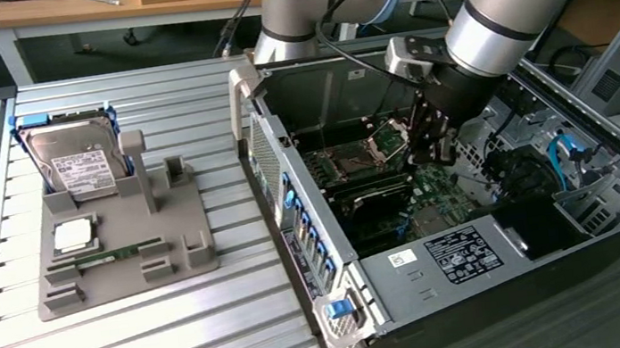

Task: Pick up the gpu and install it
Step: 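Press down on the gpu until it lock into place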

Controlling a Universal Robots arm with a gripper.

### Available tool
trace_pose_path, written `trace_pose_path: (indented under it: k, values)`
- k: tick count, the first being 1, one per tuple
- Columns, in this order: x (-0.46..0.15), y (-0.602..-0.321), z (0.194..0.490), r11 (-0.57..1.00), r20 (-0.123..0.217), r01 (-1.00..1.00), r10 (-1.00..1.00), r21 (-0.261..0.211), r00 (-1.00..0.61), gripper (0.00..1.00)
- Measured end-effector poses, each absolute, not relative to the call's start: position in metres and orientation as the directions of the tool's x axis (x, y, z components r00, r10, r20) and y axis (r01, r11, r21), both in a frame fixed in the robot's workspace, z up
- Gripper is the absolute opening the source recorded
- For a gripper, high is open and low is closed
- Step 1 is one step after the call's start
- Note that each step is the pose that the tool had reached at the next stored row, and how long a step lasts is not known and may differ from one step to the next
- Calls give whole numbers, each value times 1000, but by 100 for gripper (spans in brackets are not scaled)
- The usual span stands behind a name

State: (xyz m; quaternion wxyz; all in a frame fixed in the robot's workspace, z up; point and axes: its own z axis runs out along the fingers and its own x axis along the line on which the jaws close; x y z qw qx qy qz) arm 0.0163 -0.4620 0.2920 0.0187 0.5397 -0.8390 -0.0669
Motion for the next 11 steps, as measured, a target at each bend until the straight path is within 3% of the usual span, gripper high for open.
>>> trace_pose_path:
  k: [11]
  values:
    - [16, -462, 291, 579, -31, -805, -809, 127, -587, 10]
